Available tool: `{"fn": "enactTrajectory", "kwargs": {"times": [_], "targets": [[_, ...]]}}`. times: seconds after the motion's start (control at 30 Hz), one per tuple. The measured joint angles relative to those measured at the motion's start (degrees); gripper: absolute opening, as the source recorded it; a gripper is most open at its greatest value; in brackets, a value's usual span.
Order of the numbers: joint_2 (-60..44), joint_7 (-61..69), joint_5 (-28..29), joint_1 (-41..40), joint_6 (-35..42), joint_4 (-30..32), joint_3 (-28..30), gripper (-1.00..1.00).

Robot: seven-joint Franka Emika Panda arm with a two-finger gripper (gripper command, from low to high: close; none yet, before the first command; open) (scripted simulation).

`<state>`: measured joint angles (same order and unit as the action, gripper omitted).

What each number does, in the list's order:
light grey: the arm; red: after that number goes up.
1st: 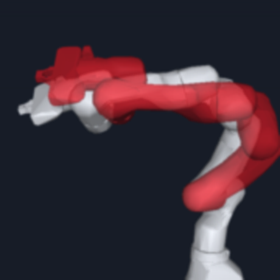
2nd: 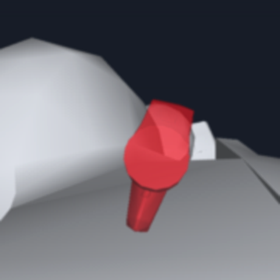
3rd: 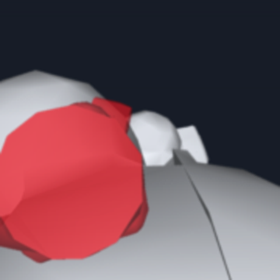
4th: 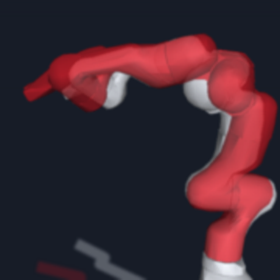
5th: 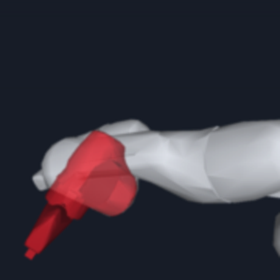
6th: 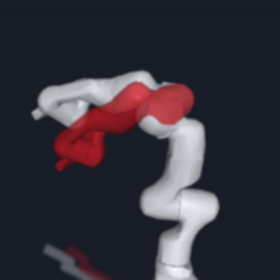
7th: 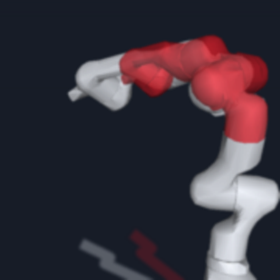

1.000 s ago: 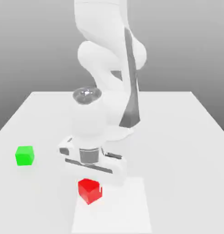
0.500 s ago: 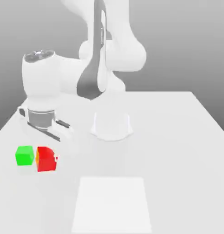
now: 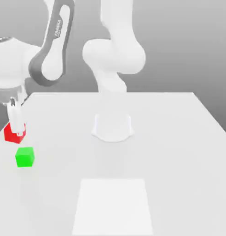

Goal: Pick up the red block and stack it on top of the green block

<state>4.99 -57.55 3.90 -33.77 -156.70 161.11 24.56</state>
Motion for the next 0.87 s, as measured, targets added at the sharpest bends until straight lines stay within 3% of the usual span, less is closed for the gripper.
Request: {"fn": "enactTrajectory", "kwargs": {"times": [0.23, 0.27, 0.5, 0.87], "targets": [[-9.1, 7.8, -11.0, 1.1, -7.9, -0.2, -1.5, -1.00], [-10.2, 8.8, -12.5, 0.7, -8.9, -0.2, -2.2, 1.00], [-10.3, 9.0, -12.6, 0.6, -9.0, -0.2, -2.2, 1.00], [2.6, -1.3, 1.9, -2.9, 2.4, 0.2, -2.3, 1.00]]}}
